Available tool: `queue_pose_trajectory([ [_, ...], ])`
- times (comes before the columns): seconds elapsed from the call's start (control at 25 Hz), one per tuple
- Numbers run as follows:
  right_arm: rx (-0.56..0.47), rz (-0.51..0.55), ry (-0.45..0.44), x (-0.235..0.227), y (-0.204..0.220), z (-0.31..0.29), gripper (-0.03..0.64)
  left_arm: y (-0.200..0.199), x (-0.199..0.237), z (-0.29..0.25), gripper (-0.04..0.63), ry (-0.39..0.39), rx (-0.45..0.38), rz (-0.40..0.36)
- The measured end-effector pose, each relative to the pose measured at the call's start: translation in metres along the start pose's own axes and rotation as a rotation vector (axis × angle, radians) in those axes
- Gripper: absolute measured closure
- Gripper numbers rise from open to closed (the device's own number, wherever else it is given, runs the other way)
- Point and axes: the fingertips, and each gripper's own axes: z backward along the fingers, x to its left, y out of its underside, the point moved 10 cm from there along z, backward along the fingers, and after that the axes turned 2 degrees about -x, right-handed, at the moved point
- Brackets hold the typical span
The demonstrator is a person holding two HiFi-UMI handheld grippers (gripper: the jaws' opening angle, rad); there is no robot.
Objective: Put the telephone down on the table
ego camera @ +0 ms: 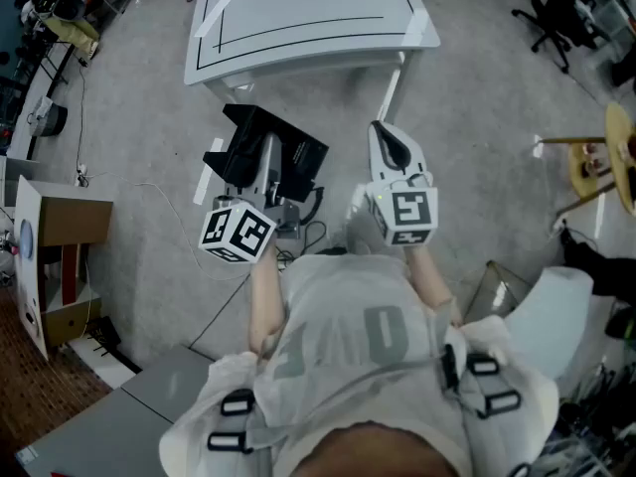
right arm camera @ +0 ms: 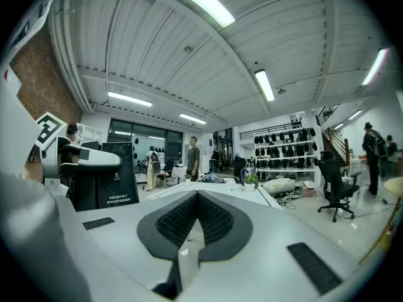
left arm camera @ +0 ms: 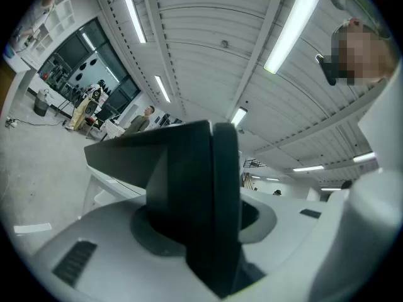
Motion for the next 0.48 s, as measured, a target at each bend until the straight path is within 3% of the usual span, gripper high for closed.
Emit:
queue_pose_trajectory([
  [0.48, 0.03, -0.023, -0.009, 0.0024, 0.0074, -0.0028, 0.609, 0.0019, -0.0002, -0.0022, 0.422, 0.001, 0.002, 0.006],
])
